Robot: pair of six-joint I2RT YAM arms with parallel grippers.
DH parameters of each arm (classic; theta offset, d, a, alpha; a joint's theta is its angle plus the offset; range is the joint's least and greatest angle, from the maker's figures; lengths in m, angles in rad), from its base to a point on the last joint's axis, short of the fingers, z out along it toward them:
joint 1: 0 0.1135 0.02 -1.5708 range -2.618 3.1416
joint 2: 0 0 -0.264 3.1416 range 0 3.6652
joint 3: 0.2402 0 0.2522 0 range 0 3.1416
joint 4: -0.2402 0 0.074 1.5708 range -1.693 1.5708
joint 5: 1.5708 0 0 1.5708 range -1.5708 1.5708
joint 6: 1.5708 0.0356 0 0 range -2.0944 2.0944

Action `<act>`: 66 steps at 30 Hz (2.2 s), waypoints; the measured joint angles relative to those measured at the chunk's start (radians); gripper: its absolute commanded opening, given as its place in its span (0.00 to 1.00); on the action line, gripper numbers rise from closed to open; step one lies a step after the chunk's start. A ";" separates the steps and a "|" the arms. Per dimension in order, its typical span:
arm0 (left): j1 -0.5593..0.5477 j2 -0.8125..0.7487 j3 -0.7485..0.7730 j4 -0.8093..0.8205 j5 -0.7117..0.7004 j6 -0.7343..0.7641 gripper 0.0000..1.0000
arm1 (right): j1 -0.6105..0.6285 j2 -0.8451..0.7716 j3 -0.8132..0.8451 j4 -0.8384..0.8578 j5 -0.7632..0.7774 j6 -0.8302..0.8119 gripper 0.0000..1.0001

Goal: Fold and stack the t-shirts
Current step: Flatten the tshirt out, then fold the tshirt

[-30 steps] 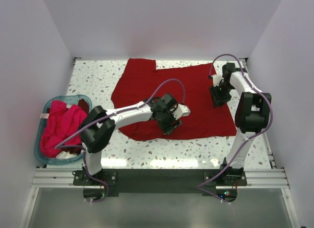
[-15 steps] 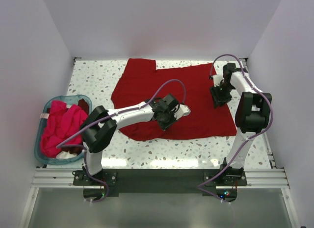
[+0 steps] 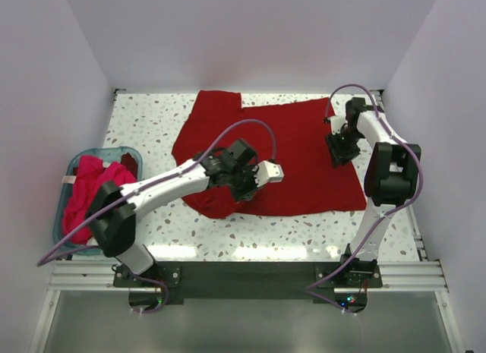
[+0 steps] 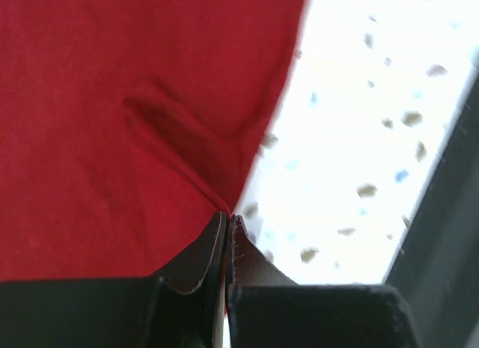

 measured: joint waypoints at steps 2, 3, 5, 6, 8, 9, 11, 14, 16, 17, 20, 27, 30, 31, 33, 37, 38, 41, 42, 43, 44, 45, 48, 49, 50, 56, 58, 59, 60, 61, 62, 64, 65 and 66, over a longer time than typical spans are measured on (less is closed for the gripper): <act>0.008 -0.084 -0.019 -0.064 0.068 0.082 0.00 | -0.002 0.000 0.000 0.000 0.007 -0.007 0.43; 0.011 -0.122 -0.026 -0.107 0.105 0.137 0.00 | -0.004 0.000 0.000 0.000 0.008 -0.011 0.43; 0.011 -0.182 -0.049 -0.189 0.168 0.244 0.00 | -0.004 0.000 0.000 0.000 0.012 -0.018 0.43; 0.011 -0.214 -0.076 -0.238 0.200 0.316 0.00 | -0.005 0.000 -0.001 0.000 0.014 -0.022 0.43; 0.011 -0.253 -0.131 -0.346 0.241 0.430 0.03 | -0.005 0.000 -0.003 -0.001 0.015 -0.030 0.43; 0.011 -0.267 -0.162 -0.391 0.255 0.487 0.05 | -0.005 0.000 -0.004 -0.001 0.016 -0.033 0.43; 0.011 -0.282 -0.212 -0.481 0.274 0.575 0.07 | -0.004 0.000 -0.010 -0.002 0.016 -0.039 0.43; 0.010 -0.302 -0.274 -0.578 0.301 0.696 0.26 | -0.005 0.000 -0.022 -0.004 0.024 -0.049 0.43; 0.004 -0.322 -0.300 -0.610 0.320 0.745 0.43 | -0.005 0.000 -0.035 -0.005 0.032 -0.054 0.43; 0.002 -0.331 -0.305 -0.620 0.333 0.761 0.47 | -0.005 0.000 -0.042 -0.005 0.034 -0.057 0.43; -0.003 -0.352 -0.304 -0.625 0.387 0.777 0.57 | -0.005 0.000 -0.058 -0.008 0.034 -0.065 0.43; 0.111 -0.376 -0.287 -0.531 0.383 0.667 0.45 | -0.005 -0.015 -0.104 -0.010 0.034 -0.091 0.40; 0.269 -0.315 -0.280 -0.456 0.336 0.620 0.36 | -0.005 -0.047 -0.143 -0.011 0.042 -0.110 0.37; 0.312 -0.285 -0.280 -0.426 0.313 0.606 0.34 | -0.005 -0.060 -0.156 -0.013 0.046 -0.118 0.36; 0.369 -0.233 -0.282 -0.365 0.252 0.577 0.33 | -0.005 -0.080 -0.176 -0.015 0.061 -0.131 0.35; 0.388 -0.192 -0.323 -0.266 0.158 0.544 0.31 | -0.005 -0.113 -0.212 -0.015 0.088 -0.155 0.35; 0.388 -0.186 -0.344 -0.244 0.135 0.538 0.31 | -0.006 -0.120 -0.221 -0.015 0.090 -0.162 0.35; 0.386 -0.146 -0.412 -0.173 0.058 0.512 0.28 | -0.008 -0.135 -0.252 -0.010 0.102 -0.178 0.34; 0.388 -0.127 -0.434 -0.148 0.032 0.505 0.27 | -0.008 -0.137 -0.267 -0.007 0.112 -0.183 0.34; 0.391 -0.119 -0.431 -0.141 0.009 0.495 0.27 | -0.009 -0.140 -0.283 -0.003 0.117 -0.188 0.34; 0.395 -0.121 -0.436 -0.120 -0.005 0.486 0.27 | -0.009 -0.141 -0.297 -0.003 0.121 -0.192 0.34; 0.402 -0.120 -0.437 -0.113 -0.012 0.478 0.26 | -0.009 -0.143 -0.312 -0.002 0.125 -0.196 0.34; 0.428 -0.109 -0.438 -0.087 -0.040 0.465 0.25 | -0.009 -0.151 -0.353 0.001 0.141 -0.209 0.34; 0.447 -0.106 -0.436 -0.077 -0.049 0.465 0.25 | -0.009 -0.156 -0.362 0.000 0.142 -0.212 0.34; 0.465 -0.104 -0.432 -0.070 -0.055 0.466 0.26 | -0.009 -0.159 -0.367 0.000 0.143 -0.214 0.34; 0.549 -0.116 -0.416 -0.068 -0.057 0.529 0.44 | -0.009 -0.200 -0.364 -0.011 0.127 -0.214 0.33; 0.557 -0.127 -0.412 -0.089 -0.040 0.547 0.49 | -0.009 -0.212 -0.351 -0.024 0.107 -0.213 0.32; 0.557 -0.135 -0.401 -0.108 -0.031 0.549 0.50 | -0.009 -0.217 -0.341 -0.027 0.100 -0.213 0.32; 0.557 -0.142 -0.386 -0.124 -0.017 0.551 0.50 | -0.009 -0.221 -0.331 -0.029 0.085 -0.213 0.32; 0.557 -0.148 -0.367 -0.134 -0.005 0.550 0.50 | -0.009 -0.222 -0.320 -0.030 0.075 -0.213 0.31; 0.557 -0.151 -0.345 -0.139 0.006 0.545 0.50 | -0.009 -0.223 -0.311 -0.030 0.063 -0.212 0.30; 0.557 -0.151 -0.310 -0.130 0.016 0.534 0.50 | -0.009 -0.222 -0.303 -0.028 0.049 -0.212 0.29; 0.557 -0.148 -0.300 -0.122 0.016 0.525 0.50 | -0.009 -0.221 -0.303 -0.028 0.045 -0.212 0.29; 0.557 -0.144 -0.295 -0.114 0.016 0.517 0.50 | -0.009 -0.218 -0.304 -0.026 0.042 -0.212 0.29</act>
